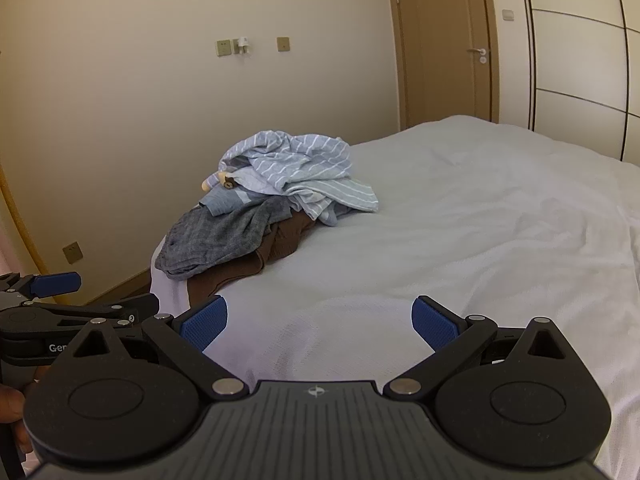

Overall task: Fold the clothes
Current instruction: 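Approach the clothes pile on the bed with both grippers open, then grasp the striped shirt with the right gripper while the left gripper grasps it too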

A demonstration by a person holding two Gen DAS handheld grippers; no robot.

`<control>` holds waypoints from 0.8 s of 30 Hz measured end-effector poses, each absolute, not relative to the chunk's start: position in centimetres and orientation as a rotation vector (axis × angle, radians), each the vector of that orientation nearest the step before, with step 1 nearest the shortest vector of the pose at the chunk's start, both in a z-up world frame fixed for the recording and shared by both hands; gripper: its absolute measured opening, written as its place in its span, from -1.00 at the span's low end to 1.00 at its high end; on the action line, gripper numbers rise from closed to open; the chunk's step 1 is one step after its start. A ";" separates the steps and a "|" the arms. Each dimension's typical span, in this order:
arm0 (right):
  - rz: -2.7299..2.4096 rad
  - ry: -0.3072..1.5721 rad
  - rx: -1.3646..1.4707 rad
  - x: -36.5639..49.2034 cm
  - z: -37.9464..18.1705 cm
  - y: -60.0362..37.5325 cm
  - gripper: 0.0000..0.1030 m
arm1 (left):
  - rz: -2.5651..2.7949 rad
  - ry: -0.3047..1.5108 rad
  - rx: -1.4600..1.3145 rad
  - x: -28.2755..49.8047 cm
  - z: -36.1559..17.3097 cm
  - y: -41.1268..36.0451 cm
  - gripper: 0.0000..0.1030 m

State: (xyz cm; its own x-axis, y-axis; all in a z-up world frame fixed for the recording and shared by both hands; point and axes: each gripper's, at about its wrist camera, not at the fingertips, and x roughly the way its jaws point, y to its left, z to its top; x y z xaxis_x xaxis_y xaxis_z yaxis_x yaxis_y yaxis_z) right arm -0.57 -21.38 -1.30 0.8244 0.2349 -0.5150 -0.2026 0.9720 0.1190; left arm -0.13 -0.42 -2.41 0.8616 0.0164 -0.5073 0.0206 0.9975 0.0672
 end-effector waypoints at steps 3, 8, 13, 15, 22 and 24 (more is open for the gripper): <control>0.230 0.557 0.061 -0.5 -1.4 -21.4 0.97 | -0.003 0.534 0.071 0.0 -2.5 -0.5 0.98; 0.227 0.561 0.059 -0.2 -1.5 -21.5 0.97 | -0.005 0.534 0.070 0.2 -2.6 -0.5 0.98; 0.227 0.567 0.056 0.2 -1.7 -21.6 0.97 | -0.004 0.530 0.073 0.7 -2.7 -0.4 0.98; 0.227 0.569 0.054 0.4 -1.8 -21.6 0.96 | -0.003 0.526 0.075 1.0 -2.7 -0.3 0.98; 0.229 0.551 0.021 2.2 -2.1 -21.6 0.96 | -0.022 0.480 0.109 3.4 -2.2 0.6 0.98; 0.232 0.517 0.002 2.8 -1.9 -21.7 0.96 | -0.019 0.460 0.137 4.7 -2.1 1.0 0.98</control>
State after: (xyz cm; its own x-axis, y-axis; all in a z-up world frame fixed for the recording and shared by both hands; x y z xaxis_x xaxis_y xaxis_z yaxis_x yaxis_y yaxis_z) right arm 2.81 -21.65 -1.86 0.8434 0.2206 -0.4898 -0.2195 0.9737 0.0606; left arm 4.74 0.97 -2.09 0.8960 0.0129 -0.4438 0.0488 0.9907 0.1273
